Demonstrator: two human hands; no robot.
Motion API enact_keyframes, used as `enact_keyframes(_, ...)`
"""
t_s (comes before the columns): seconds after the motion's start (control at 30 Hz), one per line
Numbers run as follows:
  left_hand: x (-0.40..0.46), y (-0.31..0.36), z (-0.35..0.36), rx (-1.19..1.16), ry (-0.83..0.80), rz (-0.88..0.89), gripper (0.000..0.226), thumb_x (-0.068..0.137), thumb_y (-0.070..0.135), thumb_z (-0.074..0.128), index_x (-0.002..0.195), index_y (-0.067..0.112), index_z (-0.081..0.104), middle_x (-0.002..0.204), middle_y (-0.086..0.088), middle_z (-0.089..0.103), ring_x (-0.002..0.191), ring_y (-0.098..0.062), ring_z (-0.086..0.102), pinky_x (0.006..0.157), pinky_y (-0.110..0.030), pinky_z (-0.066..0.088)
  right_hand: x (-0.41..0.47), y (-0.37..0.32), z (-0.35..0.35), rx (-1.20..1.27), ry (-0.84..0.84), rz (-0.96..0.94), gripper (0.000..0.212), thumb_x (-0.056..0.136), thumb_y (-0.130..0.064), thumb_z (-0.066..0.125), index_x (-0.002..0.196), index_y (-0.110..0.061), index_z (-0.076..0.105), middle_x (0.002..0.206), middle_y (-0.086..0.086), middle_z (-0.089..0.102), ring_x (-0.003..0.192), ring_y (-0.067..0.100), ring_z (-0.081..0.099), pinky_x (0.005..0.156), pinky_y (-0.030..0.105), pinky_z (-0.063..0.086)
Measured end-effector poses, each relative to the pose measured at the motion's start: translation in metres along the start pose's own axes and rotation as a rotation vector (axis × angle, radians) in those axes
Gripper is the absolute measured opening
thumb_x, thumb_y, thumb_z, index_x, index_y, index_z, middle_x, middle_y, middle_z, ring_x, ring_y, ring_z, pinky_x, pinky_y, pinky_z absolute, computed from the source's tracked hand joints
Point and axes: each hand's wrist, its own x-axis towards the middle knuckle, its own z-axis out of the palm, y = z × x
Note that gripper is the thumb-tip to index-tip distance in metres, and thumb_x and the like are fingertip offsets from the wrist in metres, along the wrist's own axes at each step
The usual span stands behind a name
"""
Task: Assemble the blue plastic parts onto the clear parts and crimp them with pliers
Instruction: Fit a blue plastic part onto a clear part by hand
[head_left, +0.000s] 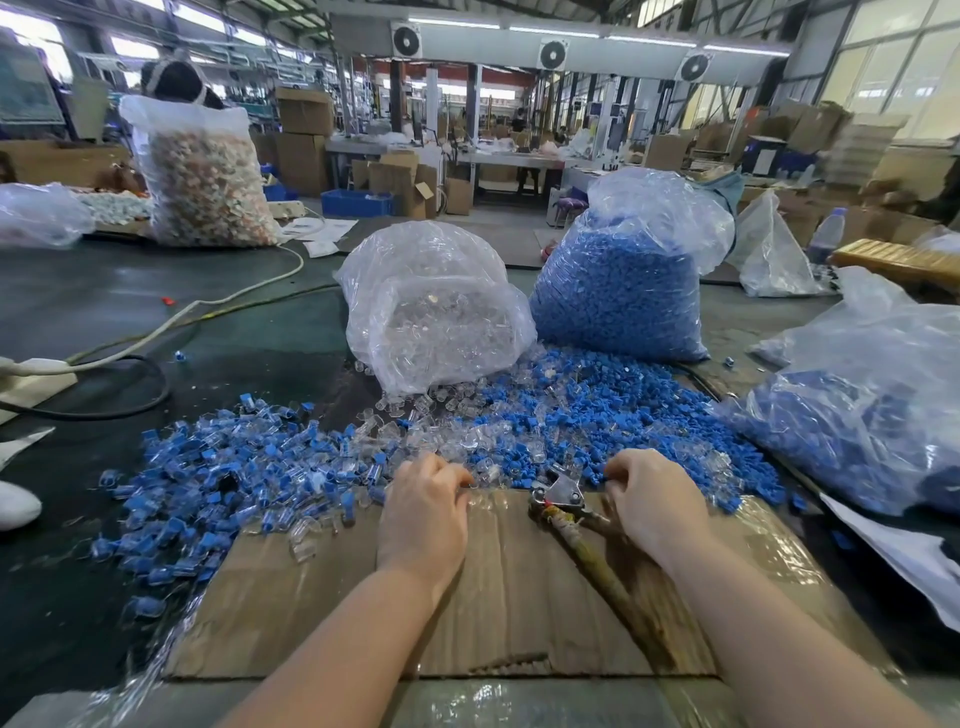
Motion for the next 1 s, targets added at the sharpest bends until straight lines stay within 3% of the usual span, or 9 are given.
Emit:
enact_keyframes(0.17,-0.003,-0.003,0.003,0.035,-0.004,0.030,0.025,0.094,0.029,0.049,0.117,0.026,0.059,0.106,0.012,0.049,0.098,-0.001,0.033,0.094,-0.014,0.028,0.018,-0.006,0.012,-0.164,-0.031,-0.049,0.022,0.093,-0.013,0.049,0.109,-0.020,0.062,0.109,0.002,0.059,0.100,0.024,0.057,0.083,0.036,0.049)
enact_keyframes(0.4,-0.001,-0.006,0.008,0.116,-0.035,0.015,0.039,0.098,0.022,0.040,0.137,0.027,0.043,0.133,0.011,0.043,0.122,-0.009,0.029,0.107,-0.024,0.022,0.024,-0.012,0.018,-0.213,-0.025,-0.079,0.017,0.090,-0.006,0.051,0.097,-0.018,0.061,0.100,0.001,0.058,0.094,0.021,0.056,0.076,0.032,0.048)
enact_keyframes(0.6,-0.001,-0.007,0.009,0.067,-0.018,0.023,0.032,0.097,0.025,0.044,0.127,0.024,0.053,0.117,0.011,0.049,0.110,-0.007,0.035,0.102,-0.022,0.029,0.019,-0.017,0.013,-0.044,0.096,-0.098,0.010,0.092,-0.008,0.051,0.094,-0.014,0.058,0.096,0.001,0.060,0.090,0.018,0.051,0.076,0.026,0.042)
enact_keyframes(0.8,0.000,-0.006,0.010,0.117,-0.032,0.031,0.043,0.096,0.013,0.045,0.137,0.025,0.043,0.127,0.010,0.046,0.117,-0.010,0.033,0.105,-0.024,0.027,-0.015,-0.058,0.022,0.223,0.184,-0.225,0.011,0.093,-0.015,0.052,0.099,-0.016,0.061,0.091,-0.007,0.056,0.085,0.007,0.047,0.080,0.015,0.036)
enact_keyframes(1.0,-0.002,-0.004,0.006,0.031,-0.021,0.023,0.030,0.095,0.012,0.048,0.121,0.023,0.057,0.110,0.007,0.054,0.103,-0.007,0.043,0.093,-0.018,0.033,-0.039,-0.067,0.039,0.152,0.222,-0.266,0.011,0.092,-0.018,0.051,0.094,-0.018,0.062,0.093,-0.004,0.064,0.092,0.017,0.048,0.084,0.026,0.039)
